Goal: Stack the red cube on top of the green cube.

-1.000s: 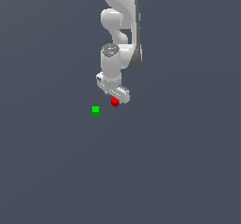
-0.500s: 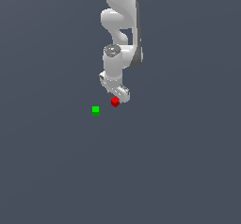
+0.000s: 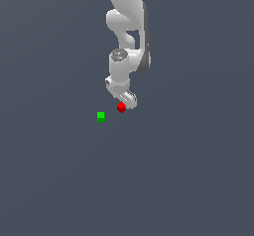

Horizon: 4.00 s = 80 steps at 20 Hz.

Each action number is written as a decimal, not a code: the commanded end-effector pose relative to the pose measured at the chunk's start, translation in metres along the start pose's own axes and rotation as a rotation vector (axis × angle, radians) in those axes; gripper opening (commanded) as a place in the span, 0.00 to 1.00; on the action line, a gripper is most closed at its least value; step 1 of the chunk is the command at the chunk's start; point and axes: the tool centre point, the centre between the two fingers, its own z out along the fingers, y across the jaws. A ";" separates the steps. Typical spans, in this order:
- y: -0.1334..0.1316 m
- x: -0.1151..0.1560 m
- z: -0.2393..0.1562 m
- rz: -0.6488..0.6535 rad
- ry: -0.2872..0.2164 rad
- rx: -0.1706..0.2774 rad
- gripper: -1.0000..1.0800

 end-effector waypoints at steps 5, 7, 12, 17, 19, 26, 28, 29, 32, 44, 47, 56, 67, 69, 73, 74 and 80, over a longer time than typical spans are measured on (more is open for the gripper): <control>0.000 -0.001 0.024 0.002 0.000 0.000 0.96; 0.000 -0.001 0.031 0.003 0.000 0.000 0.96; 0.000 -0.001 0.043 0.004 -0.001 0.000 0.96; 0.000 0.000 0.044 0.004 -0.001 0.000 0.96; 0.000 0.000 0.044 0.004 -0.001 0.000 0.00; 0.000 0.000 0.044 0.004 -0.001 0.000 0.00; 0.000 -0.001 0.044 0.004 -0.001 0.000 0.00; 0.000 -0.001 0.043 0.004 -0.001 0.000 0.00; 0.000 -0.001 0.040 0.004 -0.001 0.000 0.00; 0.001 -0.002 -0.010 0.004 -0.001 0.001 0.00; 0.001 -0.002 -0.026 0.004 -0.001 0.000 0.00; 0.000 -0.001 -0.055 0.004 0.000 0.000 0.00; 0.003 0.012 -0.049 0.004 0.000 0.000 0.00; 0.005 0.020 -0.046 0.004 0.000 0.000 0.00; 0.010 0.042 -0.035 0.003 0.001 0.000 0.00; 0.012 0.049 -0.032 0.003 0.001 0.000 0.00; 0.021 0.090 -0.013 0.003 0.000 0.000 0.00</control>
